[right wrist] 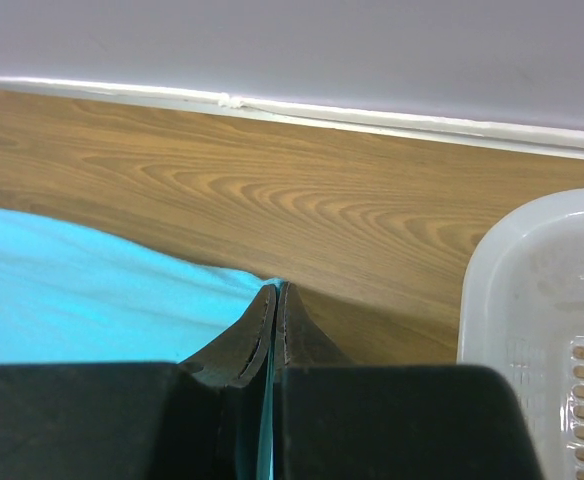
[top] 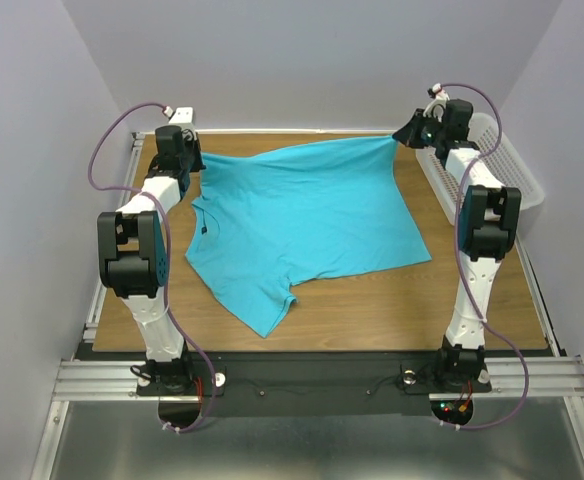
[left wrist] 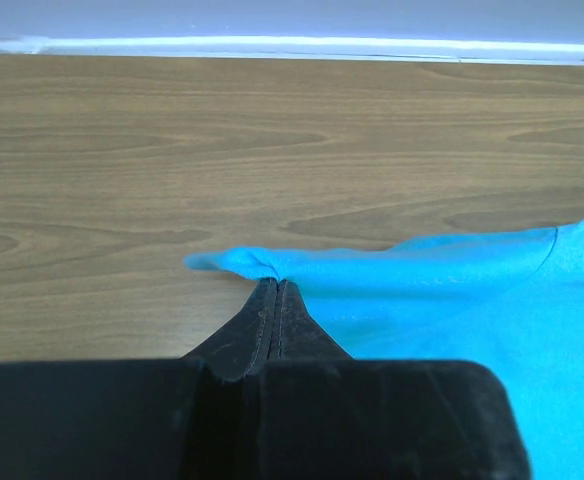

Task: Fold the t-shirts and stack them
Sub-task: Fold the tshirt

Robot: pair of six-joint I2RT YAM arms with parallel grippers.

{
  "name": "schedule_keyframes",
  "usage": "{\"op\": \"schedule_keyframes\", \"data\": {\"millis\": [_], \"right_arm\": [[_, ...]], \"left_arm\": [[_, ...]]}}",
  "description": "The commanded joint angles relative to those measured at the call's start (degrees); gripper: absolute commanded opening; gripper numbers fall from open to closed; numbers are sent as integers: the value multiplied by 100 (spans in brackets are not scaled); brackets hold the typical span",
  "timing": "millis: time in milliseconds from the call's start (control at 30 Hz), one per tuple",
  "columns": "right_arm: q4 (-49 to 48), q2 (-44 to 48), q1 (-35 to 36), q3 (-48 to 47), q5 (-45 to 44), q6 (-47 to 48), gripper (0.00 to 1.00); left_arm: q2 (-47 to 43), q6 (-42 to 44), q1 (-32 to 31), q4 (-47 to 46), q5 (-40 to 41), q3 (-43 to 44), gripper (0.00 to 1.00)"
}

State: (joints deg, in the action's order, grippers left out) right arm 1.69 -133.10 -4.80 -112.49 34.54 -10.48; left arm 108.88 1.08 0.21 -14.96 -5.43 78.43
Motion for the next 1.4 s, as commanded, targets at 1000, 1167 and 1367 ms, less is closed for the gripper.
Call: {"op": "schedule_keyframes", "data": {"millis": [1000,1167,1367], "right_arm": [[-539,785,-267,860,606,318,1],[-538,680,-259,781,632,336,1],[-530,267,-241,210,650,204,1]], "left_arm": [[-921,384,32,-587,16,-953,0],[-834,323,32,-569,-37,-909,0],[-588,340,32,-455,24,-654,0]]}}
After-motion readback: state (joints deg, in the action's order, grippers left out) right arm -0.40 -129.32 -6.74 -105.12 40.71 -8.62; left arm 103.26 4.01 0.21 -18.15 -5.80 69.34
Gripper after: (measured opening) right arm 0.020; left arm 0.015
